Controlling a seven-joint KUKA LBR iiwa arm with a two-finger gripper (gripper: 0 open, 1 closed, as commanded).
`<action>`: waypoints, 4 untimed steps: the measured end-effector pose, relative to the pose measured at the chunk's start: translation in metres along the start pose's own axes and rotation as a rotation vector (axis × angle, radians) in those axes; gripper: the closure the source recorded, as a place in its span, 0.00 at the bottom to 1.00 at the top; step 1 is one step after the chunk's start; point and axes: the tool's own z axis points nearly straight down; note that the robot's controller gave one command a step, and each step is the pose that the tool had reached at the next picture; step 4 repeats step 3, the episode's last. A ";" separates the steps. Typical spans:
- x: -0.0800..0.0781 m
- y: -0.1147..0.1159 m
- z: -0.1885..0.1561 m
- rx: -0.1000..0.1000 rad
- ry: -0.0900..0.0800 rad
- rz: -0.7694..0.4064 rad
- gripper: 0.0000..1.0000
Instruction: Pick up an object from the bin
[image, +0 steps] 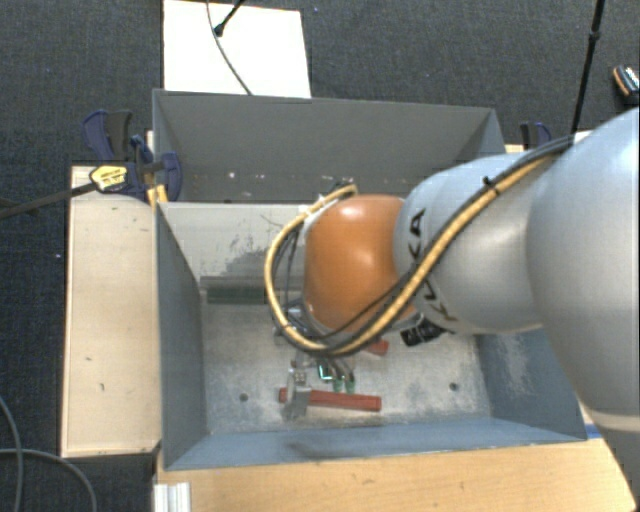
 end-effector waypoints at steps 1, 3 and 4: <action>-0.006 -0.066 0.069 0.004 -0.001 0.004 0.00; -0.021 -0.100 -0.071 -0.001 -0.017 -0.012 1.00; -0.021 -0.100 -0.071 -0.001 -0.017 -0.012 1.00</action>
Offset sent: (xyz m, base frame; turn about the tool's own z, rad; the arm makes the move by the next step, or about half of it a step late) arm 0.0065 -0.0610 -0.0648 -0.0030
